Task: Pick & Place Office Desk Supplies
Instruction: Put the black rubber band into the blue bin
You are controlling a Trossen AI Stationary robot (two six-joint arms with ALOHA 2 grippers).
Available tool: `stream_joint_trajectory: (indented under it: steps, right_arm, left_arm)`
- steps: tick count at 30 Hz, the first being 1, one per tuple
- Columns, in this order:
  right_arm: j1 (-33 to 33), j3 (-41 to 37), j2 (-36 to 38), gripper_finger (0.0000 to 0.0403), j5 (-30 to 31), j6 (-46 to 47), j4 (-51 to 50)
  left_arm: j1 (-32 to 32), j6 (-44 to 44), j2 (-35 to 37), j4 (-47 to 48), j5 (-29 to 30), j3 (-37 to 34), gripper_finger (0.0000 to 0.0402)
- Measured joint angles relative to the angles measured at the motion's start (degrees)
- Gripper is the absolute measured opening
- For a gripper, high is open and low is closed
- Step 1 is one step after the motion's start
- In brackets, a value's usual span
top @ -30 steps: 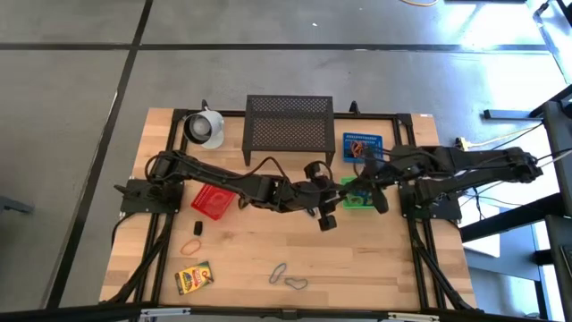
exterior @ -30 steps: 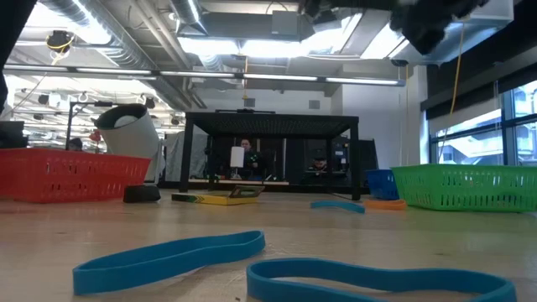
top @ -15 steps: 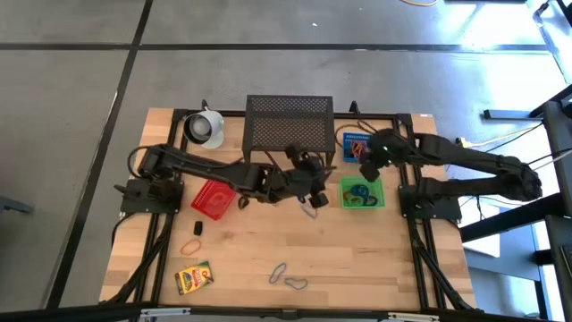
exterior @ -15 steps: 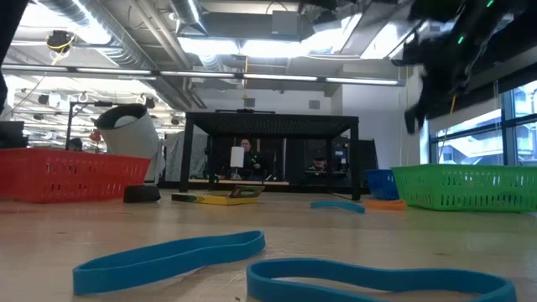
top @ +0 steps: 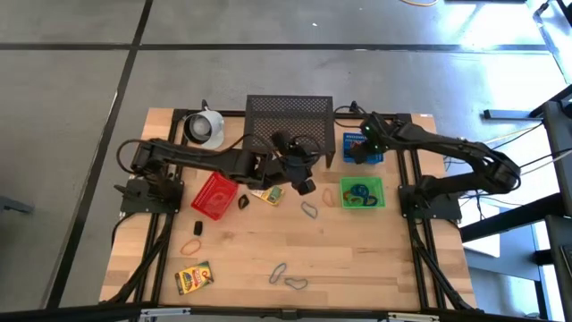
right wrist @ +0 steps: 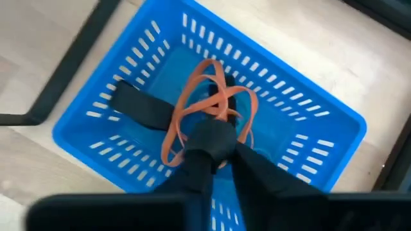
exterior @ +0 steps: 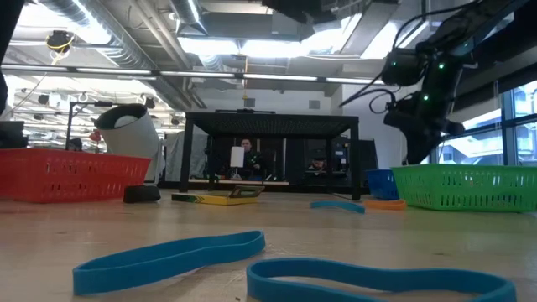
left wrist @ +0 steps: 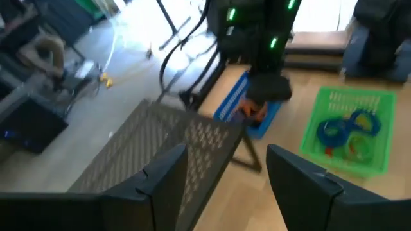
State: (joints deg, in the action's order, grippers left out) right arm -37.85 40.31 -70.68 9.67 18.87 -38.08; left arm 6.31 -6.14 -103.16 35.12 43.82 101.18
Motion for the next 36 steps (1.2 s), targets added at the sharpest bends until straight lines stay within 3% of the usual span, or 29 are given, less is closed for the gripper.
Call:
stream_joint_trajectory:
  steps: [5,10,14,24,30,36]
  right_arm:
    - [-0.84,0.01,-0.53,0.0137,-0.04,0.25,0.04]
    - [-0.81,0.01,1.52,0.0210,-0.06,0.26,-0.05]
    - [-0.81,0.01,5.39,0.0240,-0.15,0.27,-0.87]
    - [2.63,0.01,18.00,0.0228,-3.89,2.87,-2.09]
    - [8.00,0.03,21.16,0.0212,-4.62,4.52,-1.58]
    - [14.20,0.05,21.73,0.0202,-4.33,6.41,-0.90]
  left_arm:
    - [-1.85,-7.57,1.43,7.79,-3.00,0.00,0.0207]
    - [-3.94,-16.36,1.95,16.23,-12.55,-0.01,0.0207]
    - [-3.68,-20.31,1.86,22.40,-20.10,-0.52,0.0207]
    - [3.76,-35.99,1.73,23.90,-30.32,-11.22,0.0207]
    - [9.32,-52.27,1.73,23.26,-29.23,-20.87,0.0207]
    - [10.07,-72.97,1.71,18.00,-26.10,-30.75,0.0207]
